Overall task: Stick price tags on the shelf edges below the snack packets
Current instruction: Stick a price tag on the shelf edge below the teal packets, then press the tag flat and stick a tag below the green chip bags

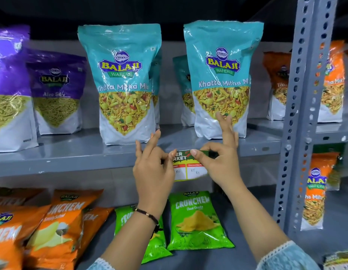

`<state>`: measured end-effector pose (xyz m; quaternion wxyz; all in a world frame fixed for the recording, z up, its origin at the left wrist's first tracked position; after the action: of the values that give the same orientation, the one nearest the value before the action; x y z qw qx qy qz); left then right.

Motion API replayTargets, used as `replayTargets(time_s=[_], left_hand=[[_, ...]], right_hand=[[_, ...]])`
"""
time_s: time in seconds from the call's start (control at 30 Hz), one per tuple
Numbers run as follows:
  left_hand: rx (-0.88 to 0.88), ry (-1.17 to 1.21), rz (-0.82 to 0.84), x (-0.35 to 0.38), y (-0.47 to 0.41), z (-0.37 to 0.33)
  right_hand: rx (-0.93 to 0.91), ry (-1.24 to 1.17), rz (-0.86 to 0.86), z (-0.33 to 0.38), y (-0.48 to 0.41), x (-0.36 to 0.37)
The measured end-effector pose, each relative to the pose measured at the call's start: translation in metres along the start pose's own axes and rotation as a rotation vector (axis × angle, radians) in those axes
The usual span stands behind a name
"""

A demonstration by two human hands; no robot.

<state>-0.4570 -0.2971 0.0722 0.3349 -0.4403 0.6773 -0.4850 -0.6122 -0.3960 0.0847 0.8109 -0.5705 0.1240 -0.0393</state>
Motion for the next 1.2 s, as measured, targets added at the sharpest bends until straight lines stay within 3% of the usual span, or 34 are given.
replayTargets(time_s=[0.3,0.53,0.93,1.2], left_hand=[[0.03,-0.056,-0.072,0.0,0.001,-0.003],[0.129,-0.156,0.089,0.015,0.001,-0.004],[0.103,-0.127,-0.031,0.014,0.001,-0.007],[0.186,-0.163,0.184,0.018,0.016,-0.009]], right_hand=[[-0.049,0.114,-0.011,0.007,0.003,0.003],[-0.139,0.321,0.014,0.017,0.009,0.016],[-0.099,0.464,-0.109,0.018,0.011,0.019],[-0.126,0.556,0.04,0.022,0.023,0.024]])
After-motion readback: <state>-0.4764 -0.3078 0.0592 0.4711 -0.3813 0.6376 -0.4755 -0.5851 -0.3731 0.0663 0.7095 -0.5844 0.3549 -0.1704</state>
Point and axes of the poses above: each hand's wrist, its own y-axis away from the middle knuckle, its own x-axis out of the palm, z = x × y, the point moved 10 cm from there along -y, towards the middle knuckle, and after that the axes turned 3 degrees about y, right-handed, at the moved point
